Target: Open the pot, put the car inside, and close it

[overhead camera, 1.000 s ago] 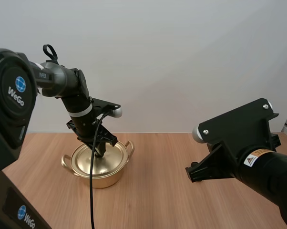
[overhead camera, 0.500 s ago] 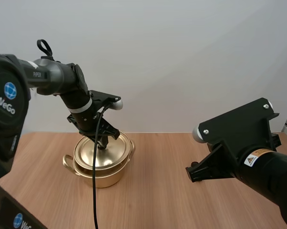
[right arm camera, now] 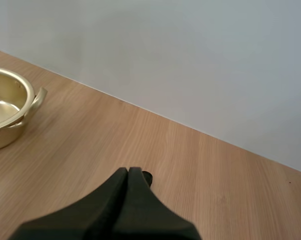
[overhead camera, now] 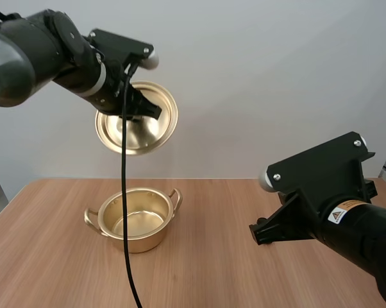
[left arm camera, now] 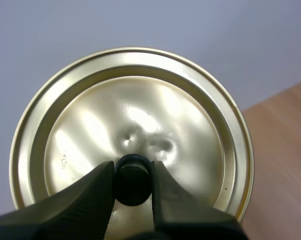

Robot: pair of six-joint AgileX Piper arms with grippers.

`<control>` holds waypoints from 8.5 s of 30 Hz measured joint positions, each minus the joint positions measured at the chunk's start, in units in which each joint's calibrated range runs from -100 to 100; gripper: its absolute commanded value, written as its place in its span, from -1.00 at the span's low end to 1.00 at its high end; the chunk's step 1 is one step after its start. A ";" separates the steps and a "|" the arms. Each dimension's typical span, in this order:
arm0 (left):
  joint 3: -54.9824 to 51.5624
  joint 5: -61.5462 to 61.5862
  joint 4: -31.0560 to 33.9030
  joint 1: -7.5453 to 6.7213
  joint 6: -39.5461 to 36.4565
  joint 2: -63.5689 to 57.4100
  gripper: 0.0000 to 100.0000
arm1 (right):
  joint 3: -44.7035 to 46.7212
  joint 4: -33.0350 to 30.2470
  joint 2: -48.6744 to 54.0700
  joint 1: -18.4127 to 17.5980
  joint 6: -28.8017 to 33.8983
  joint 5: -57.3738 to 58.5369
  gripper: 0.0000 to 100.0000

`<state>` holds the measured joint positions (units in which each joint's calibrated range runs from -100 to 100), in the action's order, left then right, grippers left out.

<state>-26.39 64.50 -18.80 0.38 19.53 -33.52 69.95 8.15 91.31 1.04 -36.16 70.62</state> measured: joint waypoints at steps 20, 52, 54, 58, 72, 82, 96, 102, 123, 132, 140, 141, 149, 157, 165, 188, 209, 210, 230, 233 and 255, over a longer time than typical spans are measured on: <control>19.94 -48.85 -4.99 0.00 -0.61 -27.31 -1.00 | 0.00 2.06 0.00 0.00 -0.43 -0.34 -1.00; 33.06 -31.22 1.43 0.00 -2.28 -16.32 -1.00 | -16.55 0.35 -32.42 1.88 -4.16 1.62 -1.00; 33.06 -31.03 1.55 0.00 -2.28 -16.32 -1.00 | -17.66 -0.26 -35.23 1.88 -4.17 2.99 -1.00; 33.06 -31.24 2.91 0.00 -2.28 -16.32 -1.00 | -18.12 -0.49 -37.99 1.88 -4.17 3.82 -1.00; 33.06 -32.56 5.69 0.00 -3.21 -16.05 -1.00 | -18.12 -2.01 -70.47 1.88 -4.17 -11.66 -0.26; 33.06 -32.56 5.69 0.00 -3.21 -16.05 -1.00 | -18.12 -1.23 -70.33 1.88 -1.73 -13.55 0.75; 33.06 -32.56 5.69 0.00 -3.60 -16.05 -1.00 | -18.12 -1.34 -74.66 1.88 0.38 -15.14 0.75; 33.06 -32.56 5.69 0.00 -3.60 -16.05 -1.00 | -18.12 -1.34 -79.71 1.88 0.38 -15.82 0.75; 33.06 -32.56 5.69 0.00 -3.74 -16.05 -1.00 | -18.12 -2.44 -87.43 1.88 -2.27 -21.94 -0.45; 33.06 -32.56 5.69 0.00 -3.74 -16.05 -1.00 | -18.12 -3.93 -87.32 1.88 -3.15 -22.64 -1.00; 33.06 -31.58 5.69 0.00 -4.15 -16.05 -1.00 | -22.98 -3.40 -79.18 1.88 -3.48 -19.80 -1.00; 33.06 -30.94 5.69 0.00 -4.15 -16.05 -1.00 | -24.26 -3.40 -77.62 1.88 -3.84 -18.90 -1.00; 33.06 -30.07 5.69 0.00 -4.15 -16.28 -1.00 | -37.24 6.10 -66.32 1.41 -13.90 -9.15 -1.00; 33.06 -30.61 5.69 0.00 -3.71 -18.56 -1.00 | -44.50 17.47 -65.33 -2.41 -22.66 0.67 -1.00; 33.06 -29.09 5.69 0.00 -3.09 -19.54 -1.00 | -44.82 29.07 -65.33 -10.86 -23.51 -0.82 -1.00; 33.06 -26.70 5.69 0.00 -3.09 -19.78 -1.00 | -44.82 21.91 -94.27 -26.56 -23.64 -19.90 -1.00; 33.06 -26.70 5.80 0.00 -3.09 -19.78 -1.00 | -44.82 17.64 -101.56 -26.56 -24.62 -27.58 -1.00; 33.06 -26.70 5.80 0.00 -3.09 -19.78 -1.00 | -44.82 17.53 -101.70 -26.56 -24.62 -27.58 -1.00; 33.06 -26.70 5.80 0.00 -3.09 -19.78 -1.00 | -44.82 16.52 -104.88 -26.56 -24.62 -28.86 -1.00; 33.06 -26.70 5.80 0.00 -3.09 -19.78 -1.00 | -44.82 16.65 -104.88 -26.56 -24.62 -28.95 -0.96; 33.06 -26.70 5.80 0.00 -3.09 -19.78 -1.00 | -44.82 18.30 -104.88 -26.56 -24.32 -31.43 -0.01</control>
<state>6.66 37.80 -13.00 0.38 16.44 -53.30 25.13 26.45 -13.57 -25.52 -60.48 39.19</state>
